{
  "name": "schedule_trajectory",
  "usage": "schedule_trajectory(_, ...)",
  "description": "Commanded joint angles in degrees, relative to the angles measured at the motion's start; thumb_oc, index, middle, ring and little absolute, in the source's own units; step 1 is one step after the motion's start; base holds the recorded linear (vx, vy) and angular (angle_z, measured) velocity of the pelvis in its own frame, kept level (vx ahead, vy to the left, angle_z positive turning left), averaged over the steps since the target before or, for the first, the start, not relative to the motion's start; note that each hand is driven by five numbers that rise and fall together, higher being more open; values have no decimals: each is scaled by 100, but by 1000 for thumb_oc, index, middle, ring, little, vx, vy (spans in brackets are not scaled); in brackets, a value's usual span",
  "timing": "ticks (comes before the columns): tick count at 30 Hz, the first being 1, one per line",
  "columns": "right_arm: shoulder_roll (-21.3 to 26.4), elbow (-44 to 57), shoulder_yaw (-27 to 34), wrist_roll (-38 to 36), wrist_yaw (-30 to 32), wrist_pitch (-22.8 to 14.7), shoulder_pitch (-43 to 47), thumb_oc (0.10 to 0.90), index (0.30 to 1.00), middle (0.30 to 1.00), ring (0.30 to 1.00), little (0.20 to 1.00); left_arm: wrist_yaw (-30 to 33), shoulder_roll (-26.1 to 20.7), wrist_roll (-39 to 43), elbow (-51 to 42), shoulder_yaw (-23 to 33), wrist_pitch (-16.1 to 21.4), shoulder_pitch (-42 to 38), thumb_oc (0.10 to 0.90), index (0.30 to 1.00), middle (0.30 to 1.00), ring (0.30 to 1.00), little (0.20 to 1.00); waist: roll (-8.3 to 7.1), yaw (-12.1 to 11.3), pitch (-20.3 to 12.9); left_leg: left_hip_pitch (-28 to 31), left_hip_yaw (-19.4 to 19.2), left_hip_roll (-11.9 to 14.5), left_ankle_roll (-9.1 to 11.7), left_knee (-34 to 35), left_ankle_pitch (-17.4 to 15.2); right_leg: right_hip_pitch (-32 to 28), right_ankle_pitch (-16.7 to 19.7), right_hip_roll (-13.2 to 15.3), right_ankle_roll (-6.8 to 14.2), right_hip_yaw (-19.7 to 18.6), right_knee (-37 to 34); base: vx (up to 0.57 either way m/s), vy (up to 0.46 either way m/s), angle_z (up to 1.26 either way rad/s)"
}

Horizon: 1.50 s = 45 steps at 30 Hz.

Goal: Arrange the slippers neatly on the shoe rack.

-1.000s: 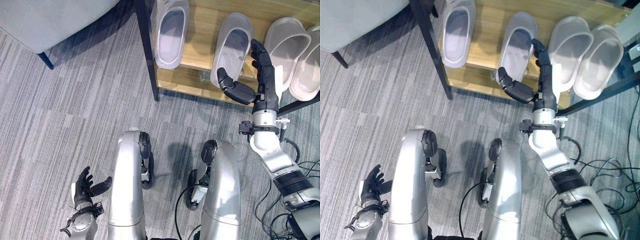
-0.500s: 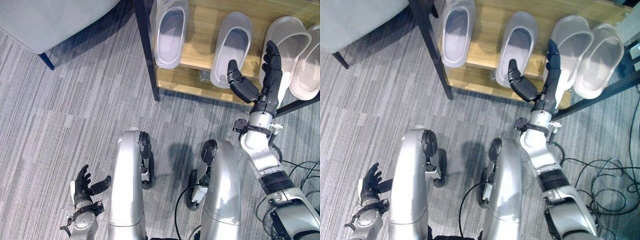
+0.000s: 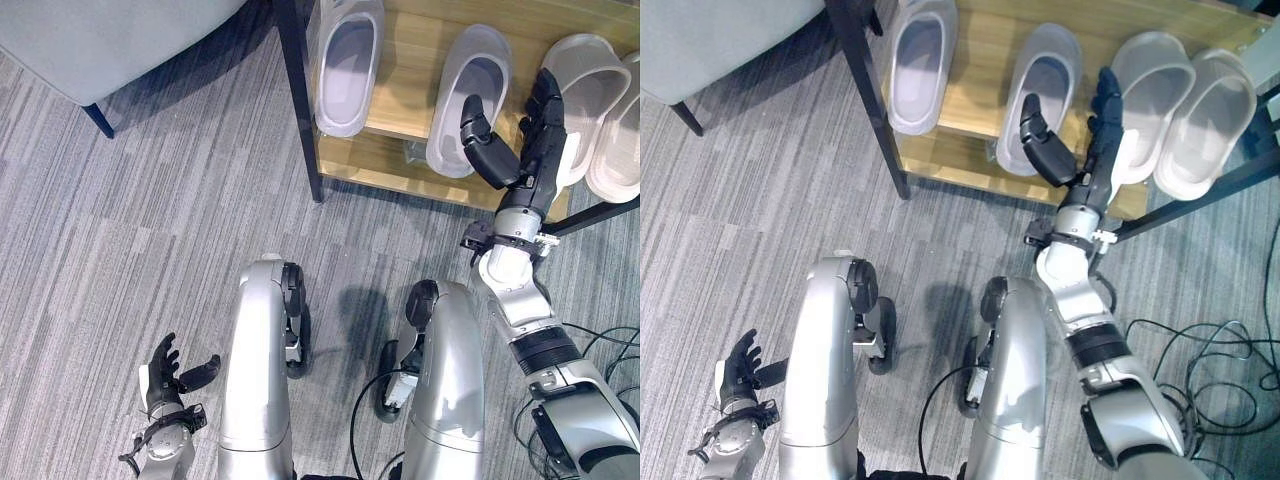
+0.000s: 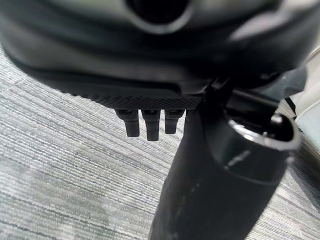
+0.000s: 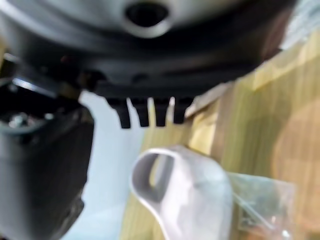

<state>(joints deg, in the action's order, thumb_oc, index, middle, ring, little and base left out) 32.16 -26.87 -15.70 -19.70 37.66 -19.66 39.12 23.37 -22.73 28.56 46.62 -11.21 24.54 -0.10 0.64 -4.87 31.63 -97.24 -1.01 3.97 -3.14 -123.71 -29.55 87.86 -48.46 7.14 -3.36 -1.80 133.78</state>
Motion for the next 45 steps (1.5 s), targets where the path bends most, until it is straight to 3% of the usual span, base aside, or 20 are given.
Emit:
schedule_trajectory(1,222,478,78,-230,-41,-435,644,800,900,900,900,900,283,-252,57,-88,-221,191,206,800,900,900,900,900,71,-246,-183,729,855,-175,46,-666,-1628,209,623,-92,-352,-408,-446,0,0,0)
schedule_trajectory(13,230,389,-154,-544,-233,-428,887,800,900,900,900,900,232,-245,81,39,-318,121,166,800,900,900,900,900,57,-253,-183,729,875,-187,68,-713,-1657,209,634,-99,-329,-407,-440,0,0,0)
schedule_trajectory(27,126,278,-589,-735,-331,-374,1686,800,900,900,900,900,172,-227,114,279,-475,42,103,800,900,900,900,900,30,-305,-183,729,919,-176,97,-769,-1686,209,631,-118,-333,-415,-393,0,0,0)
schedule_trajectory(34,68,-70,-837,-1236,-334,-471,2430,800,900,900,900,900,126,-243,90,490,-628,-41,34,800,900,900,900,900,26,-372,-183,729,949,-151,106,-820,-1772,209,613,-95,-355,-384,-395,0,1,-1)
schedule_trajectory(45,155,39,-864,-1449,-293,-530,2466,800,900,900,900,900,83,-227,41,540,-742,-114,89,800,900,900,900,900,-15,-342,-183,729,955,-158,124,-849,-1767,209,644,-106,-313,-438,-371,3,1,0)
